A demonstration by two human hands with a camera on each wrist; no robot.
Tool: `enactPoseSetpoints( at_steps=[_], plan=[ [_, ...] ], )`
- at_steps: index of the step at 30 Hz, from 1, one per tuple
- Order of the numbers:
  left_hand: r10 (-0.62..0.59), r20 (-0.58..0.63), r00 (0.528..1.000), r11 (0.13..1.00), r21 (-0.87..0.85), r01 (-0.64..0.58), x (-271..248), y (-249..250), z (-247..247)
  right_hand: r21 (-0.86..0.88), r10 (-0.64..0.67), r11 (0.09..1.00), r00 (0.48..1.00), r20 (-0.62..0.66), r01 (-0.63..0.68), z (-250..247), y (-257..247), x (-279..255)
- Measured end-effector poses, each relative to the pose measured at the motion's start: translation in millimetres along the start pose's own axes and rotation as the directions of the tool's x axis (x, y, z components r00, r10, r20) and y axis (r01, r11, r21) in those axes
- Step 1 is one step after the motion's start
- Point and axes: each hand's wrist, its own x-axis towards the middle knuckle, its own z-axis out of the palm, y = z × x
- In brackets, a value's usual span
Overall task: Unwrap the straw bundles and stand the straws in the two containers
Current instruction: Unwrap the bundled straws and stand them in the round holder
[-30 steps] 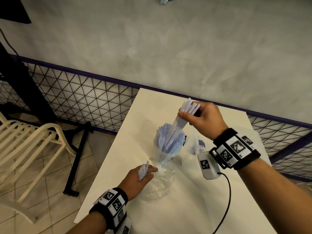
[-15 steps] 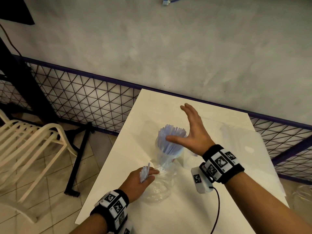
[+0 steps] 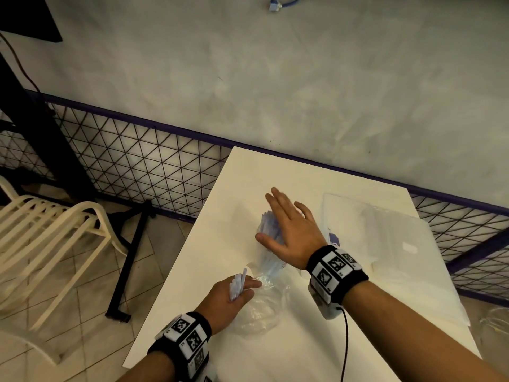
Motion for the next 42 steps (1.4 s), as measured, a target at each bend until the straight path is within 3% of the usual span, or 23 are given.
enactPoseSetpoints(
  at_steps=[3, 6, 10, 12, 15, 17, 20, 27, 30, 33, 36, 38, 42],
  plan=[
    [0.008, -0.013, 1.0, 1.0, 0.01, -0.008, -2.3, 3.2, -0.2, 0.004, -0.037, 0.999, 0.997, 0.066, 0.037, 2.5, -2.1, 0.3],
    [0.015, -0.002, 1.0, 0.999, 0.032, -0.015, -3.3, 3.8, -0.9, 0.113, -0.045, 0.993, 0.999, -0.01, 0.046, -1.2, -3.0, 2.1],
    [-0.004, -0.027, 1.0, 1.0, 0.004, 0.004, -2.5, 0.3, -2.1, -0.07, -0.075, 0.994, 0.991, 0.108, 0.083, 4.7, -0.7, 1.6],
    [0.004, -0.012, 1.0, 1.0, 0.02, -0.003, -1.7, -1.3, -1.7, -0.049, -0.092, 0.994, 0.992, 0.089, 0.096, 4.8, 1.4, 2.0],
    [0.014, -0.011, 1.0, 1.0, 0.019, -0.014, -0.7, -5.1, -1.0, 0.061, 0.036, 0.997, 0.999, 0.006, -0.036, 2.7, 7.1, 4.3],
    [0.02, -0.013, 1.0, 1.0, 0.018, -0.02, 0.1, -9.3, -0.4, -0.002, 0.142, 0.99, 0.987, 0.068, -0.142, 5.6, 10.4, 4.8],
    [0.017, -0.007, 1.0, 1.0, 0.025, -0.016, -0.6, -7.1, -0.2, -0.027, 0.165, 0.986, 0.978, 0.13, -0.163, 11.9, 10.4, 6.7],
    [0.025, -0.028, 0.999, 0.999, 0.044, -0.024, -2.8, 2.4, 0.4, 0.052, 0.099, 0.993, 0.99, 0.105, -0.105, 13.0, 11.6, 6.3],
    [-0.002, -0.028, 1.0, 1.0, -0.002, 0.002, -4.9, 1.8, -0.6, -0.002, 0.096, 0.995, 0.995, -0.026, -0.096, -3.2, 4.2, 0.4],
    [0.017, -0.032, 0.999, 0.999, -0.048, -0.018, -2.9, -1.7, -1.9, 0.126, -0.034, 0.991, 0.987, -0.157, 0.054, -25.7, -18.7, -18.7],
    [0.039, -0.063, 0.997, 0.996, -0.08, -0.044, -2.7, 0.3, -3.0, 0.425, -0.226, 0.879, 0.974, -0.03, 0.217, -19.7, -40.7, -44.8],
    [0.072, -0.063, 0.995, 0.992, -0.096, -0.078, -2.7, 3.8, -1.9, 0.572, -0.251, 0.802, 0.966, 0.067, 0.169, -2.0, -48.5, -56.0],
    [0.096, -0.046, 0.994, 0.989, -0.109, -0.1, -3.2, 12.5, 4.3, 0.624, -0.129, 0.78, 0.989, 0.077, 0.053, 26.3, -57.2, -58.3]
  ],
)
